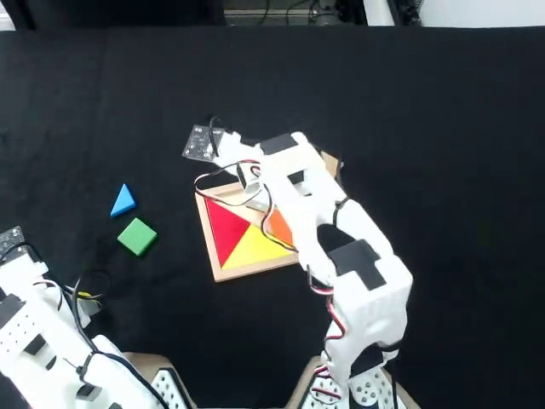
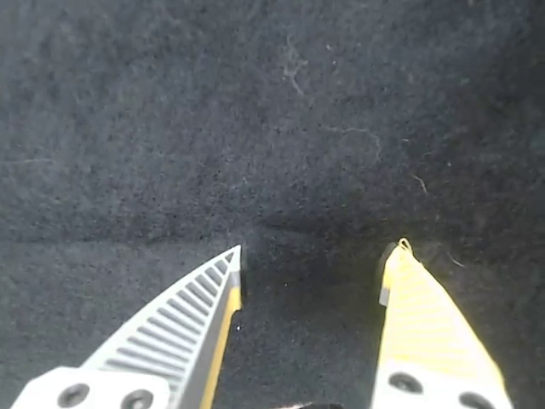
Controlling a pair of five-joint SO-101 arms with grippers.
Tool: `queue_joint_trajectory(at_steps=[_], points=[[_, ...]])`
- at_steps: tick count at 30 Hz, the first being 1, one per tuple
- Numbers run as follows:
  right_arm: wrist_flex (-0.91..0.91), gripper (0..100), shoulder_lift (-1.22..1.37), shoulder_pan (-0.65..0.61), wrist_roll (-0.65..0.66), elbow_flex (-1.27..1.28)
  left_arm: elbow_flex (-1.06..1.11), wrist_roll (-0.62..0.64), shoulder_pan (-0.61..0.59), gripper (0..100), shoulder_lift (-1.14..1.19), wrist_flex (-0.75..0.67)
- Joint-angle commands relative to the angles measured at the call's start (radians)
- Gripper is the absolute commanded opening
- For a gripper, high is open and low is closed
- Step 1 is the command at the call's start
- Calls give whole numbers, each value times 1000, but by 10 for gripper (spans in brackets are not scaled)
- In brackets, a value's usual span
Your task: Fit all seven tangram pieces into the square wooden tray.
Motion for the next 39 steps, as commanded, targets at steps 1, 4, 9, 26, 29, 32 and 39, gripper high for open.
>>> queue_joint_trajectory(at_steps=[1, 4, 9, 26, 29, 32, 39], points=[[-6, 237, 1, -8, -14, -38, -2, -5, 13, 267, -9, -17], [23, 236, 1, -18, -14, -39, -2, -5, 13, 267, -9, -17], [77, 208, 1, -21, -14, -45, -2, -5, 13, 267, -9, -17], [80, 101, -73, -20, -18, -59, -2, -5, 13, 267, -9, -17], [80, 102, -173, -23, -84, -54, -2, -5, 13, 267, -9, -17], [104, 99, -252, -48, -135, -27, -1, -5, 13, 267, -9, -17], [12, 20, -277, -193, -146, 197, -1, -5, 13, 267, -9, -17]])
